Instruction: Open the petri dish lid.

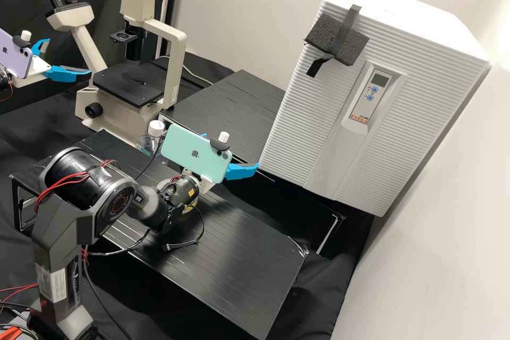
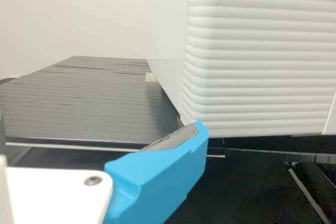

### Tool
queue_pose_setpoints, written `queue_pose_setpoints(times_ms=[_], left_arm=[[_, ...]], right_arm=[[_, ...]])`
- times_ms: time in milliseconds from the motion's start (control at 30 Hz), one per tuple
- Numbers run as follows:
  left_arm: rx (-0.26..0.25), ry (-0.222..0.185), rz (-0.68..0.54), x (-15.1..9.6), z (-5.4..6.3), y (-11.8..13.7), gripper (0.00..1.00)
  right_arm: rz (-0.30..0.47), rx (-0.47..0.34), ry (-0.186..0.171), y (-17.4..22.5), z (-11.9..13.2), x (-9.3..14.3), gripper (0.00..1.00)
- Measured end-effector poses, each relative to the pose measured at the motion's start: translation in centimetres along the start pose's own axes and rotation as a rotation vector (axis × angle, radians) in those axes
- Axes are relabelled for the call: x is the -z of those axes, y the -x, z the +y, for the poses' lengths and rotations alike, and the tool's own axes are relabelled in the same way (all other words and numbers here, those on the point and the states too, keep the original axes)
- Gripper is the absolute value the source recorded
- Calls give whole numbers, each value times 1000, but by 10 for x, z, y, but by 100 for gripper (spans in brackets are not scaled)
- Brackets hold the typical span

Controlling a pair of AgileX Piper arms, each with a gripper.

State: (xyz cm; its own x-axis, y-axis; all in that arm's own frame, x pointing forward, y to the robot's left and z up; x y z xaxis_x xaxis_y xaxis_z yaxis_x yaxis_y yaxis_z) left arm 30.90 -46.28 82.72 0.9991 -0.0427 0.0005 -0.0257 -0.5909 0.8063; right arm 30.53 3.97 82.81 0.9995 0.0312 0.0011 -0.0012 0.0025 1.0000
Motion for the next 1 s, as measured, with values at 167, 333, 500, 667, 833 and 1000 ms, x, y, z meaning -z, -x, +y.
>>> queue_pose_setpoints(times_ms=[167,333,500,667,833,1000], left_arm=[[0,0,0,0,0,0,100],[0,0,0,0,0,0,100],[0,0,0,0,0,0,100],[0,0,0,0,0,0,100],[0,0,0,0,0,0,100],[0,0,0,0,0,0,100]], right_arm=[[0,0,0,0,0,0,100],[0,3,0,6,0,-1,100],[32,-12,-20,39,6,-3,100],[145,-65,-53,80,12,4,100],[211,-49,-47,113,4,3,100],[186,5,-19,135,-7,-6,100]])
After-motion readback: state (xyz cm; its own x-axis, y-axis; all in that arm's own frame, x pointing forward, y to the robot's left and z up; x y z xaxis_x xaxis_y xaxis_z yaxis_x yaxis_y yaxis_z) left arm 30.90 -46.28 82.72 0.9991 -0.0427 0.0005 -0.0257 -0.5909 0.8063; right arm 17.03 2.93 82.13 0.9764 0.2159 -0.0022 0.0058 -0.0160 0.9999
